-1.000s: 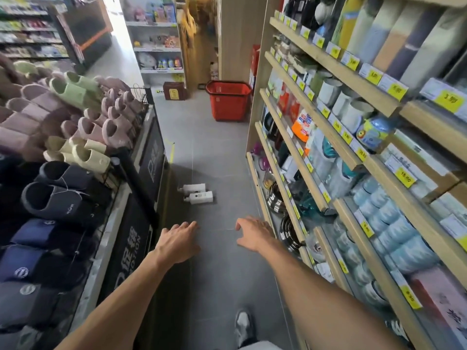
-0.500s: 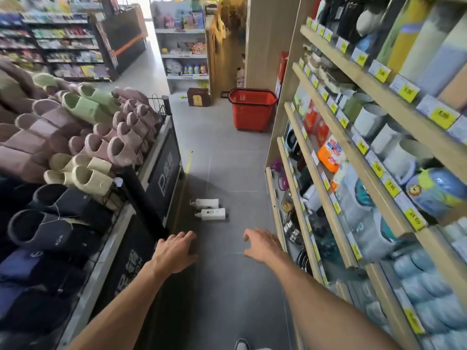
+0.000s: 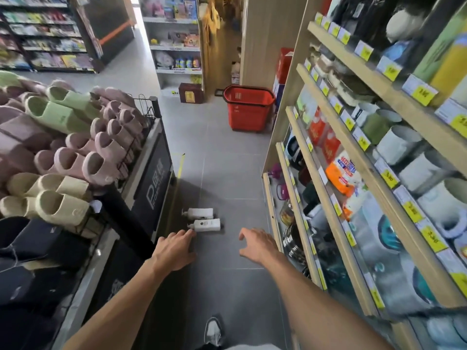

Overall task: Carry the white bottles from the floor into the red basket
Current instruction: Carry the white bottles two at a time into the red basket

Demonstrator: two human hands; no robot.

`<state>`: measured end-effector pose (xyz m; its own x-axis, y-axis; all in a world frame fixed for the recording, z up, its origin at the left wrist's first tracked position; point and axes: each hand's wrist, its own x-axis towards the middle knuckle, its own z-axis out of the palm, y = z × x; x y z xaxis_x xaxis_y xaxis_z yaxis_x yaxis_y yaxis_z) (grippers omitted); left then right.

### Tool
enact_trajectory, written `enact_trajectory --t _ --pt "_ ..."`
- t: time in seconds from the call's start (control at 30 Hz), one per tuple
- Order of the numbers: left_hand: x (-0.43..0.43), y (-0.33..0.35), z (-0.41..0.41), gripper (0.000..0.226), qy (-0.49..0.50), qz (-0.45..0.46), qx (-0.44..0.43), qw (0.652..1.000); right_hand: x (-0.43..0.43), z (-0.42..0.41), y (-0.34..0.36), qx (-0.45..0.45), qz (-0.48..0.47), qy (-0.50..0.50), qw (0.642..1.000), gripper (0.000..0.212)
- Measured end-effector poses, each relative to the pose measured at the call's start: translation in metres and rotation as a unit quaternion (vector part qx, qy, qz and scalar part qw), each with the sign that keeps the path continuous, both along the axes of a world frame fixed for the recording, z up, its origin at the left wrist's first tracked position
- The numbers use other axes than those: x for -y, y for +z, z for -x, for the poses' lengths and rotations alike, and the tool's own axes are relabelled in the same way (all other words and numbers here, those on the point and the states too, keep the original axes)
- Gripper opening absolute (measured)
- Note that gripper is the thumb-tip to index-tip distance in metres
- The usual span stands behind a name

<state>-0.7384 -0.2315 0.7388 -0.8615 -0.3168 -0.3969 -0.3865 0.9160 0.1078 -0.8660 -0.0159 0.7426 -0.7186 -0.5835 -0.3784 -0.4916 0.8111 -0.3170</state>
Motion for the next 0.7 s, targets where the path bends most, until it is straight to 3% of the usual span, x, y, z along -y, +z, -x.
enact_trajectory --t 0.7 --pt "0.112 -0.014 0.167 0.063 0.027 -0.026 0.008 0.999 0.121 0.174 -0.015 0.014 -0.023 0.018 0.999 0.039"
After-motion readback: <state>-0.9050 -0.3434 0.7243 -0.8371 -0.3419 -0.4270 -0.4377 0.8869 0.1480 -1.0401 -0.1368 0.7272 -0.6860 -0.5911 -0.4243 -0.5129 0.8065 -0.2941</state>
